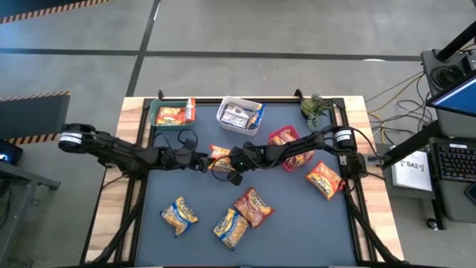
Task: Sort Maruchan noodles
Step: Put the orange noodle pack into the green bin
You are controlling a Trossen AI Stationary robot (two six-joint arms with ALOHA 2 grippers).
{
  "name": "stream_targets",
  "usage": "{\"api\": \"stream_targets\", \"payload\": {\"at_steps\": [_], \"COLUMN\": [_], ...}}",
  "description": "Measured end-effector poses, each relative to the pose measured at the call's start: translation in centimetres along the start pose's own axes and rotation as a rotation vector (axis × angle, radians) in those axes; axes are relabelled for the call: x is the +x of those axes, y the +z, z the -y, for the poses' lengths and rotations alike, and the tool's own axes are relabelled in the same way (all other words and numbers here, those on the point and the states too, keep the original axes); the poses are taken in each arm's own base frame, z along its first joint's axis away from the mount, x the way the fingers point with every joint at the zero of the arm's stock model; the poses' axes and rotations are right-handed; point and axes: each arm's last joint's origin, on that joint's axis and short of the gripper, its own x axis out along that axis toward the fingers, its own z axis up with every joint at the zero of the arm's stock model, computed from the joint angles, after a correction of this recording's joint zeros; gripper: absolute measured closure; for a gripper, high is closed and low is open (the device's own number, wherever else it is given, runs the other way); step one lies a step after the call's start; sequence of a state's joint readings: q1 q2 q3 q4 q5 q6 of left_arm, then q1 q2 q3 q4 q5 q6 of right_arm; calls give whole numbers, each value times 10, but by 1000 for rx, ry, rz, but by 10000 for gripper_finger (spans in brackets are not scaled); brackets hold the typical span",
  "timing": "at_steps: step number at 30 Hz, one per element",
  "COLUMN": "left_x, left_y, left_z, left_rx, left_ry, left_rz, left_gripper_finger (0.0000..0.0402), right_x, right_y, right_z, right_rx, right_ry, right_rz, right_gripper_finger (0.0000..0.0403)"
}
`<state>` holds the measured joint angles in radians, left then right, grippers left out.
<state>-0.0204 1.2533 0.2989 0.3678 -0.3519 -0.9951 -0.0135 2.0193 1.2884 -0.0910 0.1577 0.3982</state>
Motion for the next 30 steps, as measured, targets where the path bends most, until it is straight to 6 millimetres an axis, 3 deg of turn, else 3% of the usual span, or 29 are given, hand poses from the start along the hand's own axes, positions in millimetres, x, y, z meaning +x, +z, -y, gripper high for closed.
{"api": "stream_targets", "payload": {"at_steps": [11,24,30], "left_x": [22,34,35], "left_y": [-6,-10,-11], "left_z": [-6,-6,-7], "left_rx": [-59,-65,-56], "left_ry": [10,-47,-41], "left_rz": [12,32,37], "left_gripper_finger": [129,131,182], "right_x": [0,0,0], "right_y": [0,-1,0], "right_z": [0,0,0], "right_rx": [-5,-5,-14], "right_ry": [0,0,1], "right_rz": [-1,-2,0], "right_gripper_finger": [394,394,394]}}
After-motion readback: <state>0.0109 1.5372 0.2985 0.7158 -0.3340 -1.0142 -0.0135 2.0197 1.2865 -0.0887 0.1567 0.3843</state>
